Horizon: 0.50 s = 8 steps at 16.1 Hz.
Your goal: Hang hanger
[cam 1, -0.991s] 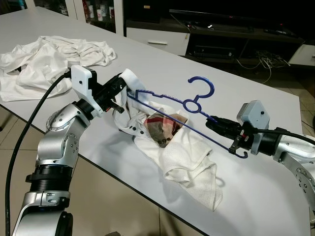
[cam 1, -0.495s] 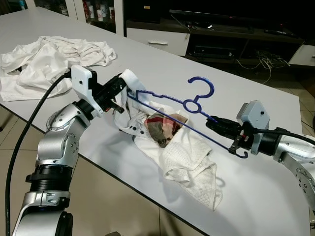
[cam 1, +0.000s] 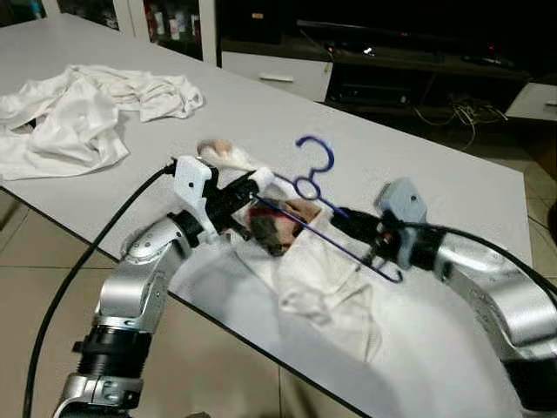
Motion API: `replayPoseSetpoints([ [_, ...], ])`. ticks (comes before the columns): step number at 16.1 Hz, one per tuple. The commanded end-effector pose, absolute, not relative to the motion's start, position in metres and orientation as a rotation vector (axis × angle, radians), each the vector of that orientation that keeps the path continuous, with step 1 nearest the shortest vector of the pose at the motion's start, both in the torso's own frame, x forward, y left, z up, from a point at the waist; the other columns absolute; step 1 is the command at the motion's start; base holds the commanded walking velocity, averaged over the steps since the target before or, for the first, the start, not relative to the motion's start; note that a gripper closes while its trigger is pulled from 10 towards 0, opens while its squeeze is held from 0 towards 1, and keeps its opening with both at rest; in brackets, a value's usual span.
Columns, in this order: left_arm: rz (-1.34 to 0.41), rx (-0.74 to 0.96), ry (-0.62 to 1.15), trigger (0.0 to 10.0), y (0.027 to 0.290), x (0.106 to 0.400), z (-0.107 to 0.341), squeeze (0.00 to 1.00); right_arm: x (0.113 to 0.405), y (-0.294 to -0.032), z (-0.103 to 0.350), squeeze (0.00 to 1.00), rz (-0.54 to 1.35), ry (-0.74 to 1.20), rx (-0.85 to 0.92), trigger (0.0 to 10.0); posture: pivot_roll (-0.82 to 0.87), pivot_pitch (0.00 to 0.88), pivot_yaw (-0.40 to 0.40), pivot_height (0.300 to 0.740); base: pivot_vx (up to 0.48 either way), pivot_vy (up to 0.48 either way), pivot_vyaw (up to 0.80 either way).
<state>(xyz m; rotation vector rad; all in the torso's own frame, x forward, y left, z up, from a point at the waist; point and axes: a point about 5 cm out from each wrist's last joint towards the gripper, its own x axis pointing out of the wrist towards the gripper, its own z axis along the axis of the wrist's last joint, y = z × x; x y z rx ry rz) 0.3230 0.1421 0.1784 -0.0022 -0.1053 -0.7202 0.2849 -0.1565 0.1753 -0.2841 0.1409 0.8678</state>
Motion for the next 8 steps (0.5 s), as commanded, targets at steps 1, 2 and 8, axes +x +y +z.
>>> replayPoseSetpoints([
  [1, -0.682, 0.020, -0.051, 10.0, 0.143, 0.324, 0.168, 0.00, 0.278, -0.164, 0.174, 0.00, 0.870, 0.166, -0.292, 0.0, 0.03, 0.034, -0.076, 0.740, 0.000, 0.000, 0.00],
  [2, -0.673, 0.023, -0.051, 10.0, 0.140, 0.323, 0.169, 0.00, 0.280, -0.165, 0.172, 0.00, 0.844, 0.180, -0.296, 0.0, 0.02, 0.032, -0.075, 0.740, 0.000, 0.000, 0.00],
  [8, -0.734, 0.009, -0.110, 10.0, 0.107, 0.323, 0.182, 0.00, 0.291, -0.131, 0.181, 0.00, 0.841, 0.102, -0.227, 0.0, 0.02, 0.026, -0.076, 0.740, 0.000, 0.000, 0.00],
])
